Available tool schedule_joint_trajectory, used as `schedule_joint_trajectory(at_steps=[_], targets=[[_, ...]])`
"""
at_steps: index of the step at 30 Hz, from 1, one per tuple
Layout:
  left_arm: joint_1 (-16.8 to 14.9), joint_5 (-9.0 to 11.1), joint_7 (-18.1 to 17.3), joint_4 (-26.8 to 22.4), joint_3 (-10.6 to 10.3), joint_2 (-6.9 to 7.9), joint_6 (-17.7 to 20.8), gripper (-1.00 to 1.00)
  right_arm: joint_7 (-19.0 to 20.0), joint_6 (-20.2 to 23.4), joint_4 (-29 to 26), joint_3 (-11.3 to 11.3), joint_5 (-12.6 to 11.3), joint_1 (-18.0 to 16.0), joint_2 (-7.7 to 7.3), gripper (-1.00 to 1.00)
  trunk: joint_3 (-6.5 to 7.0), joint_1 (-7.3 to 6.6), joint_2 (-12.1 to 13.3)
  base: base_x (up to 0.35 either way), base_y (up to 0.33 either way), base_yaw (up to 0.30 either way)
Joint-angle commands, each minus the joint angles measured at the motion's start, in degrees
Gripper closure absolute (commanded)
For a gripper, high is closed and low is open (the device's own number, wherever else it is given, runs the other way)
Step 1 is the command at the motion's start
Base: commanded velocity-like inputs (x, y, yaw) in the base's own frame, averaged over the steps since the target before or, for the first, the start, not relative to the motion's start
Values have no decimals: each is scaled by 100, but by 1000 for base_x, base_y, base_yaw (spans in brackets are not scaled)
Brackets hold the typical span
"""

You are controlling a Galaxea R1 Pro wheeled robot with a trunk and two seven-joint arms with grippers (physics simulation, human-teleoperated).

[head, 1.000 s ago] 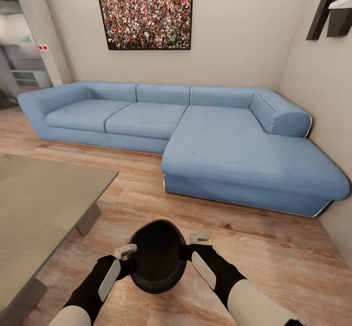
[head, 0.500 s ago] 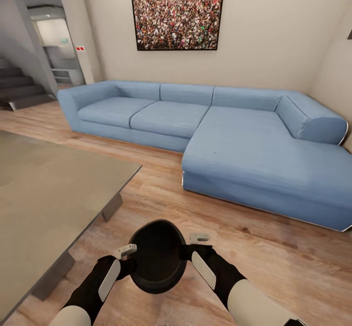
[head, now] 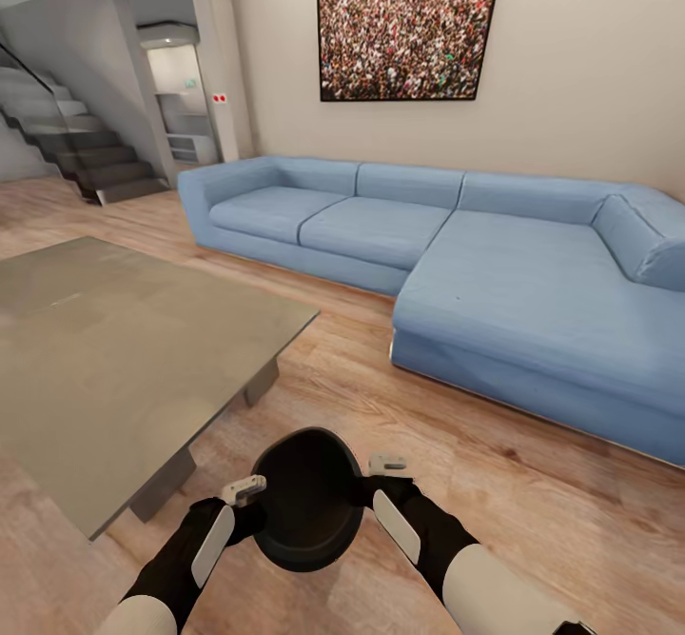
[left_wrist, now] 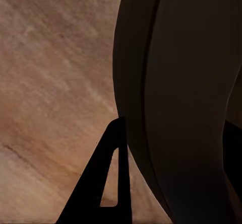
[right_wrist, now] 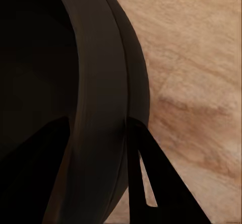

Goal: Place each of the two pumpkins and all three candles from the living room inside a cabinet in the living room (use any cabinet), then make sure every cabinet is closed, and position the cauldron so it is next to a table in the living room.

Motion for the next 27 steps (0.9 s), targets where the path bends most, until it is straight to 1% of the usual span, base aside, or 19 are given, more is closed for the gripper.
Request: schedule_joint_trajectory(at_steps=[1,5,11,15,24,27], targets=[[2,-77,9,2,2,3,13,100,0,-9,-14,-16,28,-6,1,100,3,-1,-1,-199,0,282],[2,-78,10,2,2,3,13,100,0,-3,-15,-16,29,-7,1,100,8,-1,-1,-128,0,194],[2,-77,8,2,2,3,13,100,0,-9,-15,-16,29,-6,1,100,9,-1,-1,-11,0,11],[2,-77,10,2,2,3,13,100,0,-9,-15,-16,28,-6,1,100,10,-1,-1,-157,0,16],[1,-77,16,2,2,3,13,100,0,-9,-15,-16,29,-6,1,100,51,-1,-1,-238,-52,216],[2,-77,13,2,2,3,13,100,0,-9,-15,-16,29,-6,1,100,66,-1,-1,-111,-33,239]])
